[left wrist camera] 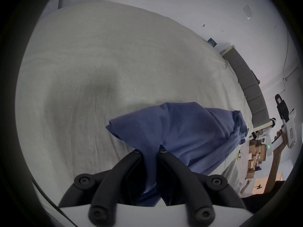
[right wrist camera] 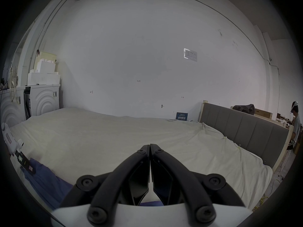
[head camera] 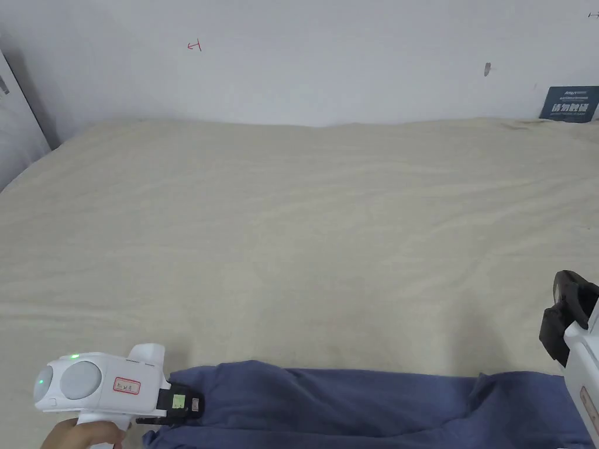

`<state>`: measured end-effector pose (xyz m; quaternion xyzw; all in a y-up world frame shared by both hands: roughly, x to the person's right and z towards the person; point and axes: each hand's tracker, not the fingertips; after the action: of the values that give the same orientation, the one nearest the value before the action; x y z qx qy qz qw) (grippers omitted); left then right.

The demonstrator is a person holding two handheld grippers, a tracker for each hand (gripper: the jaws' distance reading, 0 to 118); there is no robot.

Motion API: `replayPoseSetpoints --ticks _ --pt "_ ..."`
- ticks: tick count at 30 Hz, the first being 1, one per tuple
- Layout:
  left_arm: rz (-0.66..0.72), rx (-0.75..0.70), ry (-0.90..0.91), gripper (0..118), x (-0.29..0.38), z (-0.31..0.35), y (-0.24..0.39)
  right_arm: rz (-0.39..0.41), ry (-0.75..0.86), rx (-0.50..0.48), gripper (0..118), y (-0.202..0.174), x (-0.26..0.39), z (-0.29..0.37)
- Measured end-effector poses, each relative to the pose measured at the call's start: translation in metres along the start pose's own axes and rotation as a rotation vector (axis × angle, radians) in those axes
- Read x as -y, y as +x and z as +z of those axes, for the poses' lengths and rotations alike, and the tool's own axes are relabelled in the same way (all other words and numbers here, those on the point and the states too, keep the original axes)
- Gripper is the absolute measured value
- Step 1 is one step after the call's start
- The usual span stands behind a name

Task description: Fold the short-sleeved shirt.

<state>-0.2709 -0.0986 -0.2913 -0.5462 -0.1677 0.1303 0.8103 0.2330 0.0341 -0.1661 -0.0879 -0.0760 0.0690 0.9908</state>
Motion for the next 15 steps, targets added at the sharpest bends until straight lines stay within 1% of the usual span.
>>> replayPoseSetpoints --ticks 1,4,15 --pt "-0.033 -0.015 0.007 7 0.001 0.001 0.003 -0.001 0.0 0.0 1 0.0 0.0 0.0" --pt "-0.051 -0.03 0.014 4 0.002 0.005 0.011 0.001 -0.001 -0.001 1 0.0 0.0 0.001" --pt "-0.023 -0.028 0.027 2 -0.009 0.063 0.0 0.006 0.009 -0.01 1 0.003 -0.005 0.002"
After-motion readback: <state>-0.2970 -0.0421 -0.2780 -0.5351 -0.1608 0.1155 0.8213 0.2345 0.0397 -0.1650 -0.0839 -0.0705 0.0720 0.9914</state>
